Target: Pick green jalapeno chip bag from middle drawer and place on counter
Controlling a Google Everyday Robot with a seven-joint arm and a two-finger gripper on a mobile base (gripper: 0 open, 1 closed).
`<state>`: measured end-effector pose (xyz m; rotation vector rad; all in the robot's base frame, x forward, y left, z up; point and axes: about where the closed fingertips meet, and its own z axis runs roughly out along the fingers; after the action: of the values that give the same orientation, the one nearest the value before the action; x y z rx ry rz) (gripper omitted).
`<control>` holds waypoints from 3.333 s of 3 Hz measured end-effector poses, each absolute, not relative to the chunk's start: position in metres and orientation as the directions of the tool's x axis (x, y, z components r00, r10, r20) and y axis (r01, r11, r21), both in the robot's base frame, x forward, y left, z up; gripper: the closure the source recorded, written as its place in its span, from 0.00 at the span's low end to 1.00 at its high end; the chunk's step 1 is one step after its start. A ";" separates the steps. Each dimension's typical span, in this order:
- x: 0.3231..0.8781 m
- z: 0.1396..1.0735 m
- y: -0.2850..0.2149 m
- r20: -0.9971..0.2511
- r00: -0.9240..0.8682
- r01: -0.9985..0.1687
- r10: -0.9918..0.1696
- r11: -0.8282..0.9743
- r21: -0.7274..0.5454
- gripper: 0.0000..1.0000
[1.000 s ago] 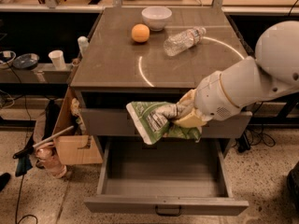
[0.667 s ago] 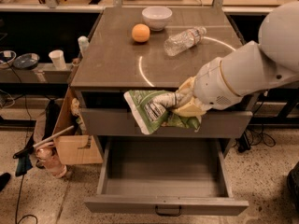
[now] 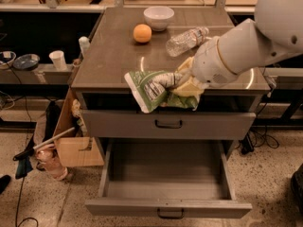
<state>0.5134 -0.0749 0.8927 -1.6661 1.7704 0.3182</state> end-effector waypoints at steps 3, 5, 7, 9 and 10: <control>0.634 0.893 -0.087 -0.626 0.019 -0.911 -0.779 0.245 -0.331 1.00; 0.681 0.895 -0.095 -0.610 -0.030 -0.899 -0.792 0.288 -0.331 1.00; 0.683 0.897 -0.095 -0.611 -0.029 -0.897 -0.791 0.290 -0.334 0.58; 0.683 0.897 -0.095 -0.611 -0.029 -0.897 -0.791 0.290 -0.334 0.04; 0.683 0.896 -0.095 -0.611 -0.029 -0.897 -0.791 0.290 -0.333 0.00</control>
Offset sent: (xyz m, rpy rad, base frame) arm 0.1402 -0.0150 0.0002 0.0280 -0.0938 -0.1079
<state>0.6826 -0.0946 0.8965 -1.5187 1.8324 0.1841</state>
